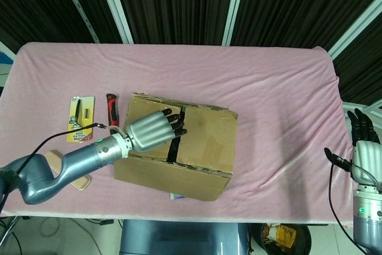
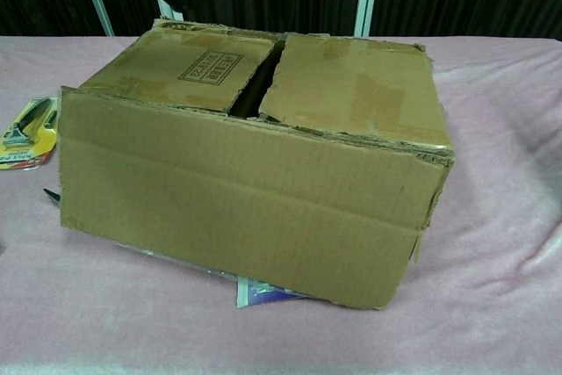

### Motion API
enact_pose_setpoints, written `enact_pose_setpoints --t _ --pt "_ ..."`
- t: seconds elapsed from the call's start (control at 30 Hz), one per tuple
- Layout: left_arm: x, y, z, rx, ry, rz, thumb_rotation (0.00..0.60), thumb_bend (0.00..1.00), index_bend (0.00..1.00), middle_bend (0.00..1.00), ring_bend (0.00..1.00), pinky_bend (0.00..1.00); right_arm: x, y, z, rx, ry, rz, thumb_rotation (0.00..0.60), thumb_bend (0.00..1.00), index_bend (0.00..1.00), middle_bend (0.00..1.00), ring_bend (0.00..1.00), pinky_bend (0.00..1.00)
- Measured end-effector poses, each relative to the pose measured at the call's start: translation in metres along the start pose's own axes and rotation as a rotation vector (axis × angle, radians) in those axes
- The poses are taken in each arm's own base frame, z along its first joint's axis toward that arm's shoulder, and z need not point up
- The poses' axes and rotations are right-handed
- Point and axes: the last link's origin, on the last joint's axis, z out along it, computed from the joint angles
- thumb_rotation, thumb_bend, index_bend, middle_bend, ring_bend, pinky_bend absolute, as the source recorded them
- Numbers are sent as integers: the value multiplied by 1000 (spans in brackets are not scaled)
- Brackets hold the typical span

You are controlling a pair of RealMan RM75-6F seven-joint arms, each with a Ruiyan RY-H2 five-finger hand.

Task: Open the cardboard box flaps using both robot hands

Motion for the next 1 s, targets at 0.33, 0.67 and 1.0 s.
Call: enact_pose_setpoints --t 0.33,0.67,1.0 --pt "-8 11 54 -59 -75 79 600 1000 294 358 279 337 -1 2 2 -8 -2 27 600 292 0 0 0 212" --pt "-24 24 68 -91 -141 121 600 1000 441 578 446 434 1 5 4 -20 4 44 600 308 0 0 0 212" --pt "-15 8 51 -40 -149 172 600 1000 536 718 553 489 0 5 3 -21 0 53 600 354 0 0 0 212"
